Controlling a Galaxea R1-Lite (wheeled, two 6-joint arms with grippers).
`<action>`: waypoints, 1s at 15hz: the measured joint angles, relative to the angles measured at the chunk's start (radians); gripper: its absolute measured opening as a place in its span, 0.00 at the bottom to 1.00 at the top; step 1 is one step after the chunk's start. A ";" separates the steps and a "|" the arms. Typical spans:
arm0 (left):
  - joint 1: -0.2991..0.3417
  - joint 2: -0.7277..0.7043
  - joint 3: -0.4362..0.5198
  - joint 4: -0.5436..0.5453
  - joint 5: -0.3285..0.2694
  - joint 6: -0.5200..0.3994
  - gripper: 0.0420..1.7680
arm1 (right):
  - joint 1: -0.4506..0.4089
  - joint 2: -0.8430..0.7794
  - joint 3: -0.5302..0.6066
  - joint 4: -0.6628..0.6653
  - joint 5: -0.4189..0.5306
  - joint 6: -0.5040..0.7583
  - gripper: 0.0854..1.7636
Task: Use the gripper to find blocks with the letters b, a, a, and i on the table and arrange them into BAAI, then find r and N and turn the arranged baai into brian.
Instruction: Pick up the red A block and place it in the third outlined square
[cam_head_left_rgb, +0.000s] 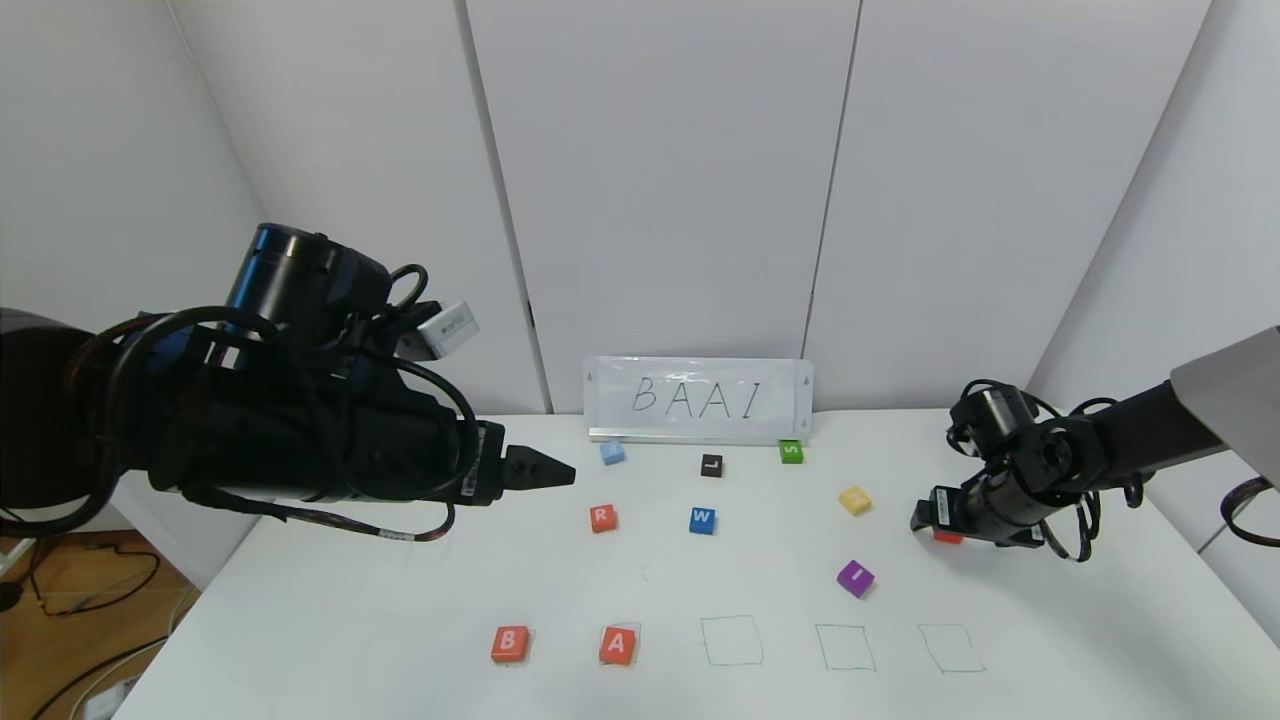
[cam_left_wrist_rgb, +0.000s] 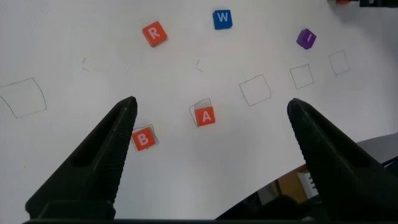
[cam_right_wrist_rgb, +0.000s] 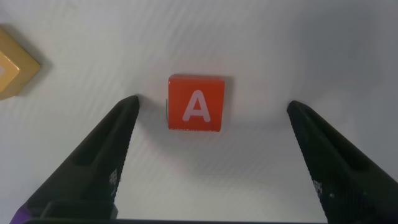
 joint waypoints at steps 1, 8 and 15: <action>0.000 0.001 0.000 0.000 0.000 0.000 0.97 | 0.000 0.001 0.000 0.000 0.000 -0.001 0.97; 0.000 0.006 0.000 0.000 0.000 0.000 0.97 | 0.001 0.002 0.001 0.000 0.000 -0.002 0.44; 0.000 0.007 0.000 0.000 0.000 0.000 0.97 | 0.002 0.001 0.002 -0.002 0.000 -0.002 0.27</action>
